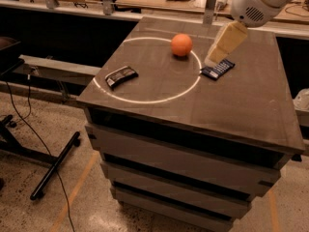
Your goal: Move orange near rxbar chocolate
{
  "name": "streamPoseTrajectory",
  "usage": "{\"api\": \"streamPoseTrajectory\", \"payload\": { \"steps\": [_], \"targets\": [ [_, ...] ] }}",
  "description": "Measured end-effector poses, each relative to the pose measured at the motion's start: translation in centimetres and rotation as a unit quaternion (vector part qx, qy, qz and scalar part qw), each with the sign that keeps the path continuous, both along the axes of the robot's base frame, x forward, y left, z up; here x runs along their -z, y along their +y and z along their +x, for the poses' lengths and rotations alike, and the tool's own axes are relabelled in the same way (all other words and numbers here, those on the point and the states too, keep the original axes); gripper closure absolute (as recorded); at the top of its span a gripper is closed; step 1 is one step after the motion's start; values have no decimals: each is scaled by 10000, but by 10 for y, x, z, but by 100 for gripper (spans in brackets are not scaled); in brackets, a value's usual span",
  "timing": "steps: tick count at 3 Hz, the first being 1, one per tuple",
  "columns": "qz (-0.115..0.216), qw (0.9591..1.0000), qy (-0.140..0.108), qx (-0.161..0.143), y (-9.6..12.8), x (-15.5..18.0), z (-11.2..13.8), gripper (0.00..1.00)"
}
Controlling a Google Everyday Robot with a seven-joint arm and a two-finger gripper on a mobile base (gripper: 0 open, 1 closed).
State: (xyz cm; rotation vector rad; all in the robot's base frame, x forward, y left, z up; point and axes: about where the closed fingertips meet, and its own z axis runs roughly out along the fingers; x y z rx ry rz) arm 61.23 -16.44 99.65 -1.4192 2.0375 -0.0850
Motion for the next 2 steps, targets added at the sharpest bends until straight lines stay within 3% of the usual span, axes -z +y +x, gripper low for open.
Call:
{"api": "streamPoseTrajectory", "payload": {
  "steps": [1,2],
  "targets": [
    [0,10000,0,0,0,0,0,0],
    [4,10000,-40,-3,4,4,18,0]
  ]
}}
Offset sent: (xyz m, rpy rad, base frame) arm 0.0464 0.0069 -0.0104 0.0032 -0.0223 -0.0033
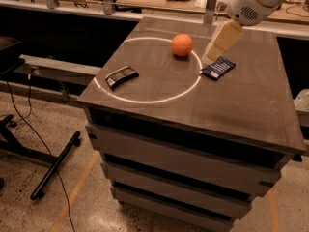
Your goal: Move orange near rxbar chocolate
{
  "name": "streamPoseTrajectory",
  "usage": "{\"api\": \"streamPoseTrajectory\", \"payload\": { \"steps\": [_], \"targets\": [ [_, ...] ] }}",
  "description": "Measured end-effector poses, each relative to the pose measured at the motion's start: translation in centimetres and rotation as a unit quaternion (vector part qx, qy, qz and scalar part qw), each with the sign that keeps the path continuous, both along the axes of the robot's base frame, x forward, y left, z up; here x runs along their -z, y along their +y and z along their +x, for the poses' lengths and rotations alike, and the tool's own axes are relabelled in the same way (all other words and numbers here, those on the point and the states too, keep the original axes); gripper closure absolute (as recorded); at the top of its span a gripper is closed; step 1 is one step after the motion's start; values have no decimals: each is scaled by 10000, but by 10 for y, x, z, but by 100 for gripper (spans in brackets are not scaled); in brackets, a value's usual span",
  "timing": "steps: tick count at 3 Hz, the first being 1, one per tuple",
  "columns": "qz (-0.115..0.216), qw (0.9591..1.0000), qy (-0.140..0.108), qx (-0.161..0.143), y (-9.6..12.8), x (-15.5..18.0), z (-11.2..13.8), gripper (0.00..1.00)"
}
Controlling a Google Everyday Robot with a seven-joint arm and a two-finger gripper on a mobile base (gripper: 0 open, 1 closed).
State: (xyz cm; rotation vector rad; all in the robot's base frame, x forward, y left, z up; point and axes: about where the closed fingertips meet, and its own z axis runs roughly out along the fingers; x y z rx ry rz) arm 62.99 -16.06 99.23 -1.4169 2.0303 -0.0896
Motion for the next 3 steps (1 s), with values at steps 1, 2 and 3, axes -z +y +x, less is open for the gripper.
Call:
{"api": "streamPoseTrajectory", "payload": {
  "steps": [1,2,3],
  "targets": [
    [124,9986,-316,401,-2,8,55,0],
    [395,9931,-714,848,-7,10,97,0],
    [776,9811,-1021,1447,-21,24,132,0]
  ]
}}
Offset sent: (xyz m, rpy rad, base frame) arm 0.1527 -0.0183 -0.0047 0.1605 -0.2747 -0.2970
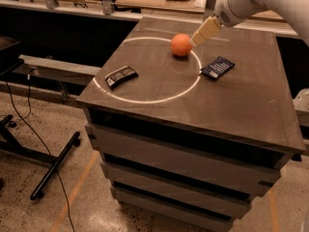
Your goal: Move orange near rxbar chocolate
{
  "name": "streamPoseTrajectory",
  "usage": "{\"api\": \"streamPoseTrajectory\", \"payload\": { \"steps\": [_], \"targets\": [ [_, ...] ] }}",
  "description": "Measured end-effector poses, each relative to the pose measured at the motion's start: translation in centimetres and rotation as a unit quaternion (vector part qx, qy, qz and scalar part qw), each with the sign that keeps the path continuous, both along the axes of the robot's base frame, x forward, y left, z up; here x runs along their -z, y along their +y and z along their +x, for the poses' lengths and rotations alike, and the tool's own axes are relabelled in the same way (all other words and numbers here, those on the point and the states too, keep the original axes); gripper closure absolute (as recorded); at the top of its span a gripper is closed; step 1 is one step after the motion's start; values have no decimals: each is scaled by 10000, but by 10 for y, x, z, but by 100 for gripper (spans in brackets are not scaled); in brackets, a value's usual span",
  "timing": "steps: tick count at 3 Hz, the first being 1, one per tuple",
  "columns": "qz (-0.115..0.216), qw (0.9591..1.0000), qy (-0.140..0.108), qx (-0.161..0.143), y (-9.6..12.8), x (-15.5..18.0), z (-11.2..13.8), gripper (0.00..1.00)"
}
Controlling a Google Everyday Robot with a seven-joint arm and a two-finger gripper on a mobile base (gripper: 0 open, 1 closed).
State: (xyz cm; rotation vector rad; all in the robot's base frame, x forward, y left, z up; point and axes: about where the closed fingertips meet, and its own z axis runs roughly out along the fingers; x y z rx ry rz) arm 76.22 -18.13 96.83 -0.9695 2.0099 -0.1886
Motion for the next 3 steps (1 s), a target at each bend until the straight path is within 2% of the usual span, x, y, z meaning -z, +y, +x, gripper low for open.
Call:
{"api": "streamPoseTrajectory", "payload": {
  "steps": [1,2,3],
  "targets": [
    [601,9977,40,318,2,24,27,0],
    [1341,9892,499,327,29,66,47,0],
    [1622,9831,801,273,44,88,53,0]
  ]
}}
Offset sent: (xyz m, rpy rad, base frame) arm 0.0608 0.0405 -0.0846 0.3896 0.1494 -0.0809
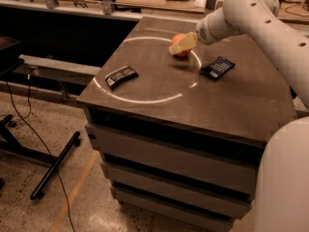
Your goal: Move orange near rxbar chocolate
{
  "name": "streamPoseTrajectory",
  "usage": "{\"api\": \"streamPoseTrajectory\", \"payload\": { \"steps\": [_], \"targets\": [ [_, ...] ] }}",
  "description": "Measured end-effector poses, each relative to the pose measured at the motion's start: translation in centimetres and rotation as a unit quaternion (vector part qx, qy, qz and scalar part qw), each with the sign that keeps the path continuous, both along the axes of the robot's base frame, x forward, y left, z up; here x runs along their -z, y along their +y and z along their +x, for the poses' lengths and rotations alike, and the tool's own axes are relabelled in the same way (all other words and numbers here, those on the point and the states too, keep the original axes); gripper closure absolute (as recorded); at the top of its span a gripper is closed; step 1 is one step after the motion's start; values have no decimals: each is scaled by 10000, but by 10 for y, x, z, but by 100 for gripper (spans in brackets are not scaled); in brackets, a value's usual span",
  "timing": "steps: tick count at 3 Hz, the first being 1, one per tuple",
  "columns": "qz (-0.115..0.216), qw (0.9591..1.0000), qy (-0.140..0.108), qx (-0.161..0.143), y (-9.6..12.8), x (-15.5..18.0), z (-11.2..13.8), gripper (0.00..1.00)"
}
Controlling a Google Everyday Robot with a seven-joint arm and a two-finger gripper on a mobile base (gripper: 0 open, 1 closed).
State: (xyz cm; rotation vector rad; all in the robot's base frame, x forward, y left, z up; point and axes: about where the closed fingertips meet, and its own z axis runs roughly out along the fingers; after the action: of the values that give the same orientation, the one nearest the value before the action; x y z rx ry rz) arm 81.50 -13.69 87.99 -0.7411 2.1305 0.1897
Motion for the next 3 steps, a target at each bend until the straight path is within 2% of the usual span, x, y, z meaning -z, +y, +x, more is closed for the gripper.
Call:
{"api": "streamPoseTrajectory", "payload": {
  "steps": [1,2,3],
  "targets": [
    [37,9996,245,-139,13,18,0,16],
    [46,9991,378,-199,19,29,-1,39],
    [39,9989,373,-288,22,32,-2,72]
  ]
}}
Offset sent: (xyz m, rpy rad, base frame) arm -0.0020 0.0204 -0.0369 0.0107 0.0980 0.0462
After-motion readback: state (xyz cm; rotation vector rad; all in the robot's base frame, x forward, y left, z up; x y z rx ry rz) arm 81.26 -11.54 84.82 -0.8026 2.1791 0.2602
